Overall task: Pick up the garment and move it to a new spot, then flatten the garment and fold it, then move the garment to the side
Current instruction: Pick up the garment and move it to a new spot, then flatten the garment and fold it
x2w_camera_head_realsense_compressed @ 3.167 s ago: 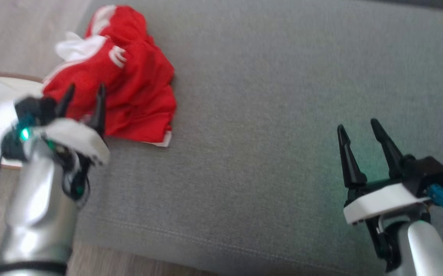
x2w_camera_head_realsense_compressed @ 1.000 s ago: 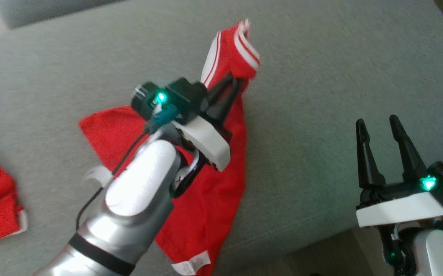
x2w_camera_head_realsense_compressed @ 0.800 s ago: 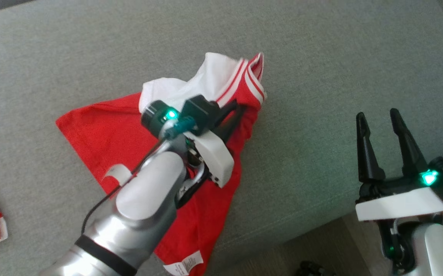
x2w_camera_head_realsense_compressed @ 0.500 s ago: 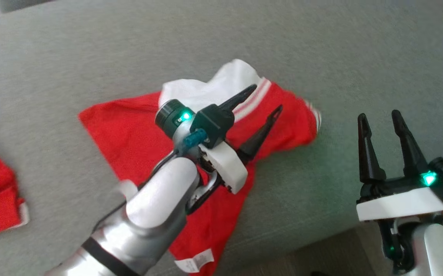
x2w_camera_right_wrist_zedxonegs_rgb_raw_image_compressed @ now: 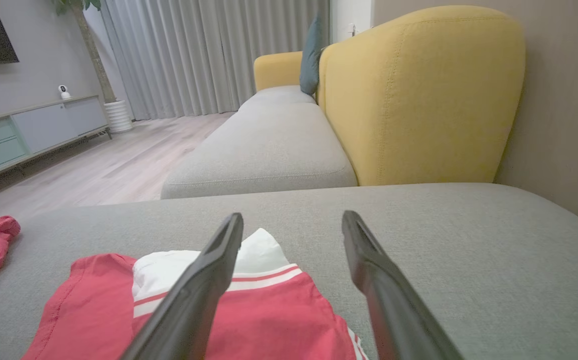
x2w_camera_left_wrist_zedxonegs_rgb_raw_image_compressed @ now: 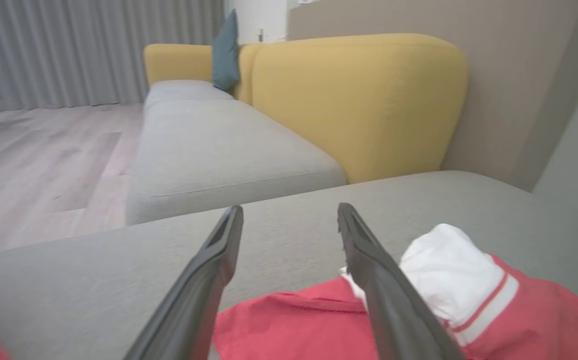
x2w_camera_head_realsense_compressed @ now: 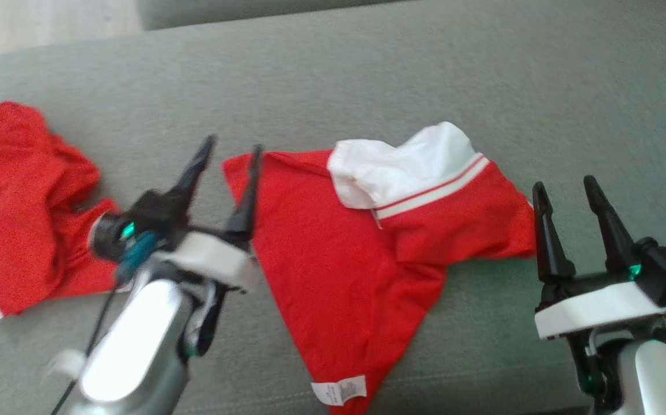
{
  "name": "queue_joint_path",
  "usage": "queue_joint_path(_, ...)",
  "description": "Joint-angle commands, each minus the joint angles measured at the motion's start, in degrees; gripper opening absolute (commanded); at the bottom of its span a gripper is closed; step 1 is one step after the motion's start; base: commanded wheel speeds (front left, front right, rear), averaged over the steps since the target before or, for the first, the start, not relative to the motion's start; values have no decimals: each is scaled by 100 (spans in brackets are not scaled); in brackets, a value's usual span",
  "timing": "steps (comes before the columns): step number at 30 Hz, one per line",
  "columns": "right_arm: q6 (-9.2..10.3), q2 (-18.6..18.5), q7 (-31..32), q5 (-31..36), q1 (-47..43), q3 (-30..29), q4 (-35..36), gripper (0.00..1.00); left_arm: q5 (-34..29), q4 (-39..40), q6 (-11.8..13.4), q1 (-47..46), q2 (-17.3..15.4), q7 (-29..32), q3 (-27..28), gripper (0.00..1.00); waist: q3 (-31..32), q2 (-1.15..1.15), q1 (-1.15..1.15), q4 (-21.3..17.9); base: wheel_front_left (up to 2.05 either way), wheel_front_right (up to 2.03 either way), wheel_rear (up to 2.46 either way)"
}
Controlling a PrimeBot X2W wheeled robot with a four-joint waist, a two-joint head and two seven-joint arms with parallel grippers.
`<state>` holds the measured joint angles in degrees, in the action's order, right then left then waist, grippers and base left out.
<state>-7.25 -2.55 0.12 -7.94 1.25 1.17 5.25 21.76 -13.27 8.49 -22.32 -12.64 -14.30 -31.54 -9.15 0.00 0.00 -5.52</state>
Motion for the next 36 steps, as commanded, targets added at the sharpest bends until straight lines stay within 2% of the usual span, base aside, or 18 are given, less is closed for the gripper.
queue_joint_path(1,-24,-32,49,53,-10,101,145,100,-2,309,103,34,-186,-68,453,100,194,0,0,243,0,0,0)
queue_joint_path(6,-24,-32,96,84,-94,81,108,100,-10,576,196,534,-357,-69,1005,100,318,0,0,402,0,0,0)
queue_joint_path(11,-24,-32,144,121,-210,75,71,100,-41,751,96,1103,-465,-69,1363,100,486,0,0,494,0,0,0)
queue_joint_path(22,-24,-32,317,195,-573,7,114,100,-211,769,-61,1787,-471,-70,1346,100,852,0,0,464,0,0,0)
queue_joint_path(36,-24,-32,403,159,-704,-19,217,100,-268,792,-10,1962,-486,-70,1410,100,911,0,0,453,0,0,0)
